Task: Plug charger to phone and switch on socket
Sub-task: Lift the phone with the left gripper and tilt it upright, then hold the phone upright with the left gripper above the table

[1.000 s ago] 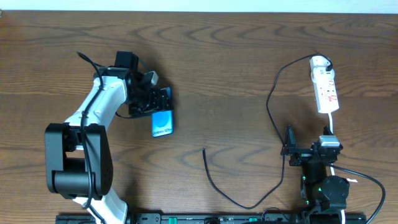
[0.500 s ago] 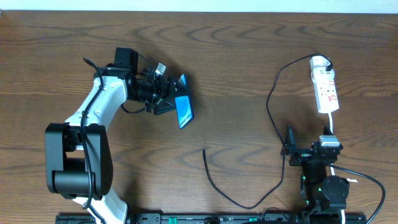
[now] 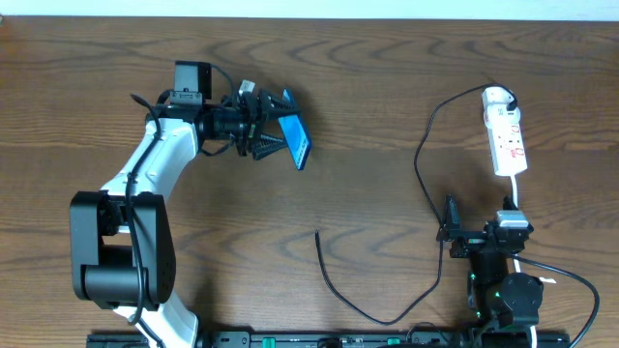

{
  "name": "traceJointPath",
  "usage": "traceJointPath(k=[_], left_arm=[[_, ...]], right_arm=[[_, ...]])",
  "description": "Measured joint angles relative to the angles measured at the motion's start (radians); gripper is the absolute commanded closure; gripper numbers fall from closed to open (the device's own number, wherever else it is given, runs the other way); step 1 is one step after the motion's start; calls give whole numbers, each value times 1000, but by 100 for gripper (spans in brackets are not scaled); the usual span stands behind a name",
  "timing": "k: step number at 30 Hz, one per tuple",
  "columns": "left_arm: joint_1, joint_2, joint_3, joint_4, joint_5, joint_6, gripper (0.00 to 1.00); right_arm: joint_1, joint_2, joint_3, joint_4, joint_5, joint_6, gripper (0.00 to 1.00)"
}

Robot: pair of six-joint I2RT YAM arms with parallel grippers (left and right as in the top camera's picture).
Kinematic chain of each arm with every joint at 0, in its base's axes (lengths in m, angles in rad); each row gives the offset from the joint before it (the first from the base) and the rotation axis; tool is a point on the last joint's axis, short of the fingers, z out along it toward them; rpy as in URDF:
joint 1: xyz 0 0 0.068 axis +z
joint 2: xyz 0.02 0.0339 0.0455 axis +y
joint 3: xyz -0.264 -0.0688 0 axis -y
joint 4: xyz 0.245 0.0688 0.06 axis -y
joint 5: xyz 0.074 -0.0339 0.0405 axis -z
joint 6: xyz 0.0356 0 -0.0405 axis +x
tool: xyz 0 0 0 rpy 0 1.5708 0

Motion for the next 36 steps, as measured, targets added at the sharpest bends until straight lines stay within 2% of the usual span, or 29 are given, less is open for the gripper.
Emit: traceJointPath(k=[18,28,36], left_arm=[[0,0,-1,282,157,-435,92],[0,0,-1,292,180,-595,92],[0,0,-1,292,187,-636,93]], right_arm=[[0,0,0,0,0,0,1],[0,0,0,0,0,0,1],[0,0,0,0,0,0,1]])
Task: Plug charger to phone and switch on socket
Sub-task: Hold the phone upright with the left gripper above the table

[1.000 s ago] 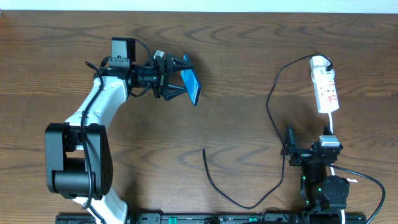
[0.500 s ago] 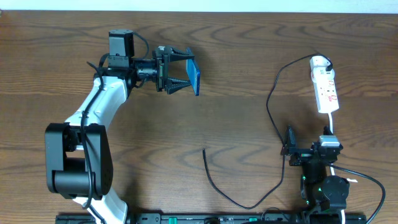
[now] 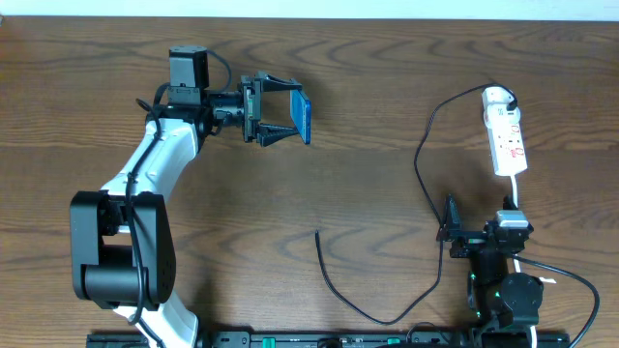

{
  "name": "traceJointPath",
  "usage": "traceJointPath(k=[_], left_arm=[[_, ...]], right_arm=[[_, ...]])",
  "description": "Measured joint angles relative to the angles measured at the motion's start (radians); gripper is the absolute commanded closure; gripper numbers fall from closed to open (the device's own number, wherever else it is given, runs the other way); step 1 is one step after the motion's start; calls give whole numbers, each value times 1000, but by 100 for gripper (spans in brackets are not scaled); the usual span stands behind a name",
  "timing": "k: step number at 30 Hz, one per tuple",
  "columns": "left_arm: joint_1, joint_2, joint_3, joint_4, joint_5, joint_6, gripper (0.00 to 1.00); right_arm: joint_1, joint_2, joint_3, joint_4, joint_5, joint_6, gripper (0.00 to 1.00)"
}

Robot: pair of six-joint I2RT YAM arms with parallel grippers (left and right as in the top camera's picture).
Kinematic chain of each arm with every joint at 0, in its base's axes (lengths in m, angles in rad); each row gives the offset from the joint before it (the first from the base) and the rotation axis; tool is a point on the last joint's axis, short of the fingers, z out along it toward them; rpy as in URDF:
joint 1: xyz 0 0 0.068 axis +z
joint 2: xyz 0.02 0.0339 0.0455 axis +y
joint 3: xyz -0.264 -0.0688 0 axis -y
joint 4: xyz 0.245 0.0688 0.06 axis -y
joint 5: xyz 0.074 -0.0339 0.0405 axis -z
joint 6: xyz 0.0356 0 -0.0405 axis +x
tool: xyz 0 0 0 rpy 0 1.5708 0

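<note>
A blue phone [image 3: 303, 117] is held off the table at the back left, standing on edge between the fingers of my left gripper [image 3: 290, 109], which is shut on it. The black charger cable [image 3: 423, 169] runs from the white socket strip [image 3: 505, 130] at the right, loops down along the front, and its free plug end [image 3: 318, 235] lies on the wood in the middle. My right gripper [image 3: 449, 228] rests low at the front right, beside the cable, fingers together and holding nothing.
The dark wooden table [image 3: 368, 97] spans the view. The left arm's white links [image 3: 145, 174] reach from the front left base. A white lead [image 3: 556, 280] trails from the strip past the right arm's base.
My left gripper has turned at the wrist and shifted slightly back, carrying the phone from a tilted pose to a more upright one. The cable, strip and right arm stayed put.
</note>
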Motion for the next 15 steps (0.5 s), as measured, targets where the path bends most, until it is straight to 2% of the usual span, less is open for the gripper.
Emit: traceJointPath(k=[15], left_arm=[[0,0,0,0,12,-41,93]], right_arm=[[0,0,0,0,0,0,1]])
